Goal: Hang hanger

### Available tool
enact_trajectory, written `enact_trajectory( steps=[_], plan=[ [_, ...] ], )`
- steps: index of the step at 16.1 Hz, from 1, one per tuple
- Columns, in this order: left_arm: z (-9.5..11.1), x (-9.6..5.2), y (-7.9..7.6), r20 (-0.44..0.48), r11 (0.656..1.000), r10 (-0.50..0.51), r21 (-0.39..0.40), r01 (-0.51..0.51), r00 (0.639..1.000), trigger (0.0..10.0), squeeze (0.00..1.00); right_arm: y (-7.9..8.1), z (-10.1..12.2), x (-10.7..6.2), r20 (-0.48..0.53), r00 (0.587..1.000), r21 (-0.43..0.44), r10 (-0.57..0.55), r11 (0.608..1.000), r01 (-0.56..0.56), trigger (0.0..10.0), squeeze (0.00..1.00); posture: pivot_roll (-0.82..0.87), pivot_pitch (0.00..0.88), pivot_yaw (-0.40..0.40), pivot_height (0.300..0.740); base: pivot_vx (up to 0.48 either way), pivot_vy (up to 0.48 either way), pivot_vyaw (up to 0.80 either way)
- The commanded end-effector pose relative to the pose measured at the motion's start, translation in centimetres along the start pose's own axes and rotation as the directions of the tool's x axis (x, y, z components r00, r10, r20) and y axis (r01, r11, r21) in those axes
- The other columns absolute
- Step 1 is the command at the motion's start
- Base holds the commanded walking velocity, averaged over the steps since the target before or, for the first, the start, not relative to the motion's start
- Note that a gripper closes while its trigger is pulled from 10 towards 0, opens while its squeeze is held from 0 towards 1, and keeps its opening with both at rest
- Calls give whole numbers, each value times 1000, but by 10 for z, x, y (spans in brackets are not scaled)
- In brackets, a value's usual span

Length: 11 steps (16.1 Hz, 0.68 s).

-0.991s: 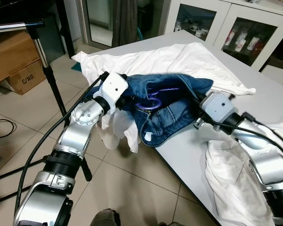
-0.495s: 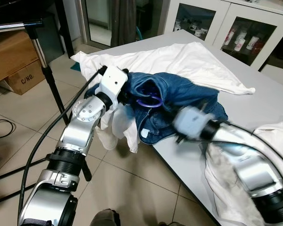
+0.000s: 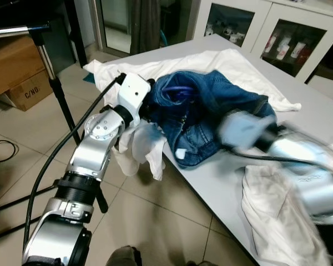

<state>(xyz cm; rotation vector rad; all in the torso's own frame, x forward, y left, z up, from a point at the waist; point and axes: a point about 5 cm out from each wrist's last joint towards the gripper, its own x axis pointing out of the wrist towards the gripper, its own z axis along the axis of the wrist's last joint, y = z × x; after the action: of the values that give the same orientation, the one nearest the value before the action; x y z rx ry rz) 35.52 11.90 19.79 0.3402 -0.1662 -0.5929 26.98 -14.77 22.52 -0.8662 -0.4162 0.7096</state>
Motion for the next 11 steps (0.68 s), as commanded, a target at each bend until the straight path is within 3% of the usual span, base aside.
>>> enact_trajectory(
  steps=[1,3,4,5,7,9,10,11],
  plan=[
    [14,4,4,50,1000,0,6,0,999,0,0,0,-1,-6,4,999,32,33,999,-33,10000,1000,69,26,-48,740,0,0,0],
    [15,6,6,52,1000,6,7,-6,999,0,0,8,-7,-21,-15,989,109,150,983,-147,10000,1000,54,25,-40,740,0,0,0],
    [16,7,7,53,1000,6,7,-7,999,0,0,10,-5,-27,-9,981,145,192,971,-189,10000,855,51,24,-38,740,0,0,0],
    [16,7,7,54,1000,6,7,-6,999,0,0,8,-4,-31,-8,978,180,208,963,-203,10000,0,49,26,-36,740,0,0,0],
    [14,7,6,49,1000,4,7,-4,999,0,0,8,-3,-38,1,967,257,256,934,-248,10000,0,49,27,-37,740,0,0,0],
    [12,5,6,43,1000,3,7,-3,999,0,0,-8,-3,-41,16,984,272,177,946,-174,10000,0,51,30,-38,740,0,0,0],
    [11,5,6,40,1000,1,7,-1,999,0,0,-27,-9,-39,-33,996,187,81,980,-74,10000,0,52,31,-38,740,0,0,0],
    [9,4,6,33,1000,-8,15,8,999,0,0,-46,-22,-38,-130,991,45,-11,999,17,10000,0,52,31,-38,740,0,0,0]
  ],
)
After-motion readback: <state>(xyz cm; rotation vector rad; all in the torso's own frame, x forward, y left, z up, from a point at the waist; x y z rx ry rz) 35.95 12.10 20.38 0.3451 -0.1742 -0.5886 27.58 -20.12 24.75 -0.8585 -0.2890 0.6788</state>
